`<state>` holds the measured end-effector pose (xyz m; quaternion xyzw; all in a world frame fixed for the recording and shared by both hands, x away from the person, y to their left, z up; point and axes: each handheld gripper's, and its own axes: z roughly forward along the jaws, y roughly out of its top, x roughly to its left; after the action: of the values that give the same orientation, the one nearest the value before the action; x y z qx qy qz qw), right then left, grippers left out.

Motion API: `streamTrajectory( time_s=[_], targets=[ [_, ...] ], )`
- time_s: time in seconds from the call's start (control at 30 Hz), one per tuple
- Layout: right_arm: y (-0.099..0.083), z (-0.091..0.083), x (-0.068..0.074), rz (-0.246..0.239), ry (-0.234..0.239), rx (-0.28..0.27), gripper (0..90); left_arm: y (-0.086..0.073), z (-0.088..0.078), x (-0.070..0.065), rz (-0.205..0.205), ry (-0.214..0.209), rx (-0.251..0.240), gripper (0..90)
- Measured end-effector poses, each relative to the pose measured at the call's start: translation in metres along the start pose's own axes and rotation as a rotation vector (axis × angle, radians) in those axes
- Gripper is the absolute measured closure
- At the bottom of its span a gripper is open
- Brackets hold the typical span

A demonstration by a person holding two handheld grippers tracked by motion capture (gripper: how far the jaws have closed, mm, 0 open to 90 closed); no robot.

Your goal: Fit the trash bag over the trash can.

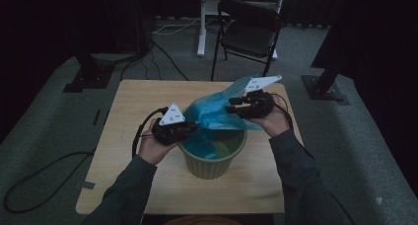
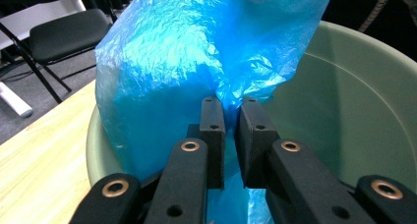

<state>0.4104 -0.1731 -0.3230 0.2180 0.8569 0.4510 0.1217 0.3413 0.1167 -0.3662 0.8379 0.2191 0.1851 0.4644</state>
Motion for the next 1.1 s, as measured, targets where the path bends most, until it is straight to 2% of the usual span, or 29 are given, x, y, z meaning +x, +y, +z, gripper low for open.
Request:
streamTrajectory(
  time_s=[0.1, 0.2, 0.23, 0.27, 0.3, 0.37, 0.43, 0.63, 0.7, 0.83, 1.1],
  targets=[
    [0.001, 0.008, -0.006, 0.041, 0.033, 0.027, 58.8, 0.000, 0.000, 0.000, -0.002, -0.001, -0.001, 81.1],
    [0.001, 0.013, -0.007, 0.049, 0.045, 0.040, 59.1, -0.001, 0.000, 0.001, -0.009, -0.001, -0.002, 81.0],
    [0.000, 0.015, -0.007, 0.056, 0.060, 0.044, 61.6, -0.001, 0.001, 0.000, -0.008, 0.004, 0.002, 81.0],
    [0.000, 0.017, -0.003, 0.043, 0.066, 0.048, 73.0, -0.002, 0.001, 0.000, -0.010, 0.006, 0.003, 79.3],
    [0.000, 0.017, -0.001, 0.034, 0.067, 0.050, 78.2, -0.002, 0.001, 0.000, -0.012, 0.008, 0.003, 78.2],
    [0.000, 0.017, 0.002, 0.020, 0.059, 0.060, 85.7, -0.002, 0.000, 0.000, -0.010, 0.012, 0.003, 74.9],
    [0.000, 0.016, 0.003, 0.007, 0.047, 0.065, 89.0, -0.002, -0.002, 0.000, -0.014, 0.016, 0.001, 70.8],
    [-0.004, 0.010, 0.006, -0.030, -0.003, 0.098, 89.5, -0.001, -0.014, 0.005, -0.030, 0.034, -0.029, 64.0],
    [-0.005, 0.010, 0.008, -0.037, 0.003, 0.100, 89.4, 0.000, -0.017, 0.007, -0.037, 0.054, -0.040, 62.1],
    [-0.006, 0.009, 0.013, -0.046, 0.021, 0.085, 89.4, 0.003, -0.017, 0.009, -0.051, 0.061, -0.058, 58.4],
    [-0.004, 0.012, 0.027, -0.102, 0.064, 0.087, 89.3, 0.021, -0.007, 0.007, 0.009, 0.053, -0.068, 50.0]
  ],
)
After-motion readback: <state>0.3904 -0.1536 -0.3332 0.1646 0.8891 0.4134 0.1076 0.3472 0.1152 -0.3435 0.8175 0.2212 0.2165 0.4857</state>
